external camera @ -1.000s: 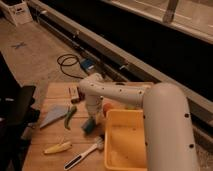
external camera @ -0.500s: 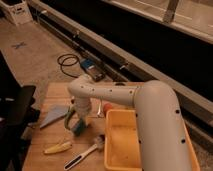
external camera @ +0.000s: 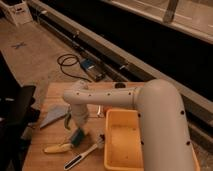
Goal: Wipe table surface with sponge
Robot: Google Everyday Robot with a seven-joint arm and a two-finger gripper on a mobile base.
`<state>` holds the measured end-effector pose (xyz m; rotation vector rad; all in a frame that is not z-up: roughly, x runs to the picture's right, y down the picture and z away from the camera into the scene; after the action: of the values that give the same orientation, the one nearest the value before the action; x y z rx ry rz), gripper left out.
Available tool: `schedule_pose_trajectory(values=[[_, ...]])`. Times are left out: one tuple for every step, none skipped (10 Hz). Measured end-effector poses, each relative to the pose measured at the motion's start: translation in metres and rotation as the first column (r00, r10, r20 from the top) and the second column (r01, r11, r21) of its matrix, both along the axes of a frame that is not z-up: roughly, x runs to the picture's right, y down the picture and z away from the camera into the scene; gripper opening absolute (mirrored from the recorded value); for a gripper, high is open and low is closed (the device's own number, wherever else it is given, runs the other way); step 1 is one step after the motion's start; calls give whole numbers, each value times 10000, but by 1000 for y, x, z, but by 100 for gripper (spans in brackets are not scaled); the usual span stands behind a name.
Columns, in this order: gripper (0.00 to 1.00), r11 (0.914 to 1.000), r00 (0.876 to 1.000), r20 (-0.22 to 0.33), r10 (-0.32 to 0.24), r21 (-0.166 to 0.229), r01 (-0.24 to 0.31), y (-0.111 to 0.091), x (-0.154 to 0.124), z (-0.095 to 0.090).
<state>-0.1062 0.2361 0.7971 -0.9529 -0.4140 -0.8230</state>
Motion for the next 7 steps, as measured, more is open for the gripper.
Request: schedule_pose_trajectory(values=[[0,10000,9995,-308,53,-36,-54,-2,14,2],[0,9999,9959,-898,87,-121,-98,-6,34,8],[0,9998,9920,-1251,158,-112,-173,-12,44,13],[0,9997,9892,-1445,248,-53,-258,-18,49,18],[0,9994,9869,-1575,352,84,-343,-29,52,26],[0,9989,9867,-1573,410,282,-370,-39,51,32],[0,9981,9886,-1445,425,507,-355,-52,45,38]])
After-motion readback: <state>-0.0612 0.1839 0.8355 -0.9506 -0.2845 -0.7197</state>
